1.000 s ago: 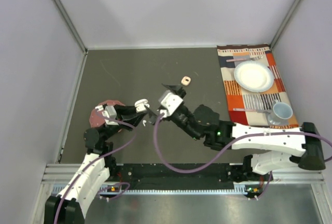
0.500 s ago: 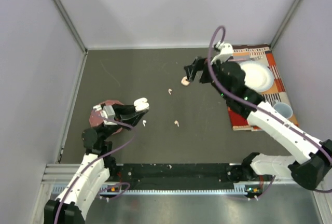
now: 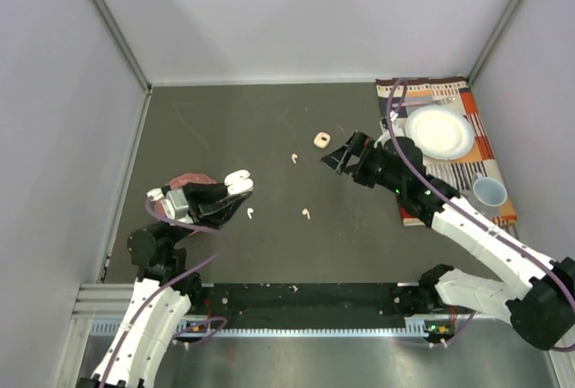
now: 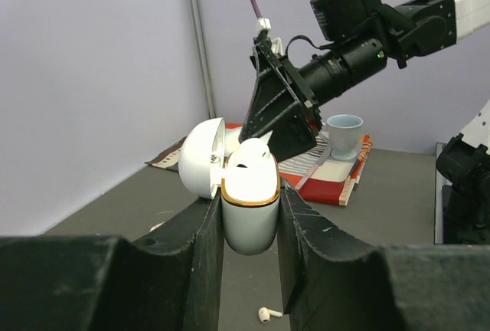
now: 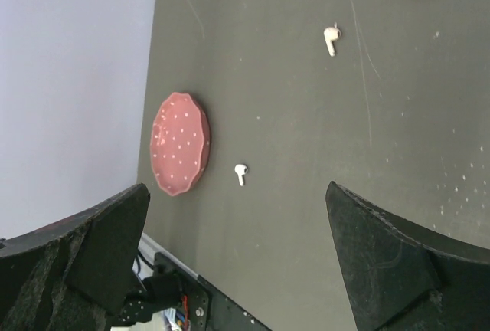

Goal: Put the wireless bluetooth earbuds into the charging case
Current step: Adjust the right earbud in the right side groove of the charging case.

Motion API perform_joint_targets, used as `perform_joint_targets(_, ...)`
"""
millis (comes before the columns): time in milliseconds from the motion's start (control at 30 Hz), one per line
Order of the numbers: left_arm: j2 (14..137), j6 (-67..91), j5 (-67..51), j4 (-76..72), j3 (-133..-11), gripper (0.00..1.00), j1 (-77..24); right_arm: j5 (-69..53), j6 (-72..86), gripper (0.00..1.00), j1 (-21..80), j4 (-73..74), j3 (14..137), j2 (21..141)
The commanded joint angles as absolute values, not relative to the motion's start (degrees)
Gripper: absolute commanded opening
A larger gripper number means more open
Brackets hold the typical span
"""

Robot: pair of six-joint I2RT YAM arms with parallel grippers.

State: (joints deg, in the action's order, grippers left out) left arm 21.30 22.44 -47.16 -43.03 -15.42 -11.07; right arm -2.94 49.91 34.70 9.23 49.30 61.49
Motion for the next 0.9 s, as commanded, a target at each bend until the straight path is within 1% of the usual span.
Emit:
perform_joint_targets(0,21.27,20.57,-47.29,-40.08,-18.19,0.0,-11.25,-1.77,53.09,0.99,34.89,3.74,46.57,60.63)
perform_joint_targets(67,22.84,20.83,-46.58,-40.6,-18.46,0.0,-11.16,-0.18,50.73,0.99,36.21,9.74,49.72,64.4)
perform_joint_targets(100,23.55,21.27,-46.32,-41.04,-18.46,0.0,-11.08,-0.18,50.1,0.99,36.91,10.19,50.44,65.47)
perform_joint_targets(200,25.57,22.06,-45.62,-44.82,-17.67,0.0,-9.85,6.67,49.04,0.98,42.87,11.16,52.55,69.07)
perform_joint_targets(233,25.75,21.8,-44.4,-45.0,-17.58,0.0,-9.41,8.16,48.78,0.95,44.2,11.25,53.34,70.21)
perform_joint_targets(267,25.58,21.71,-43.69,-44.91,-17.14,0.0,-7.93,10.17,48.34,0.95,46.65,11.77,55.09,71.36)
perform_joint_targets(400,24.52,23.03,-42.63,-47.02,-16.17,0.0,-2.82,13.53,47.73,0.93,51.14,13.01,60.46,80.65)
perform_joint_targets(533,26.8,25.66,-43.42,-50.18,-16.0,0.0,5.52,15.9,49.74,0.9,55.1,13.62,66.08,88.05)
perform_joint_targets(700,29.26,24.34,-37.98,-50.88,-15.12,0.0,9.75,18.89,50.01,0.85,58.79,14.24,70.66,94.65)
perform_joint_targets(867,31.1,28.9,-38.05,-56.15,-12.22,0.0,14.93,21.96,48.78,0.79,60.99,16.26,76.28,100.89)
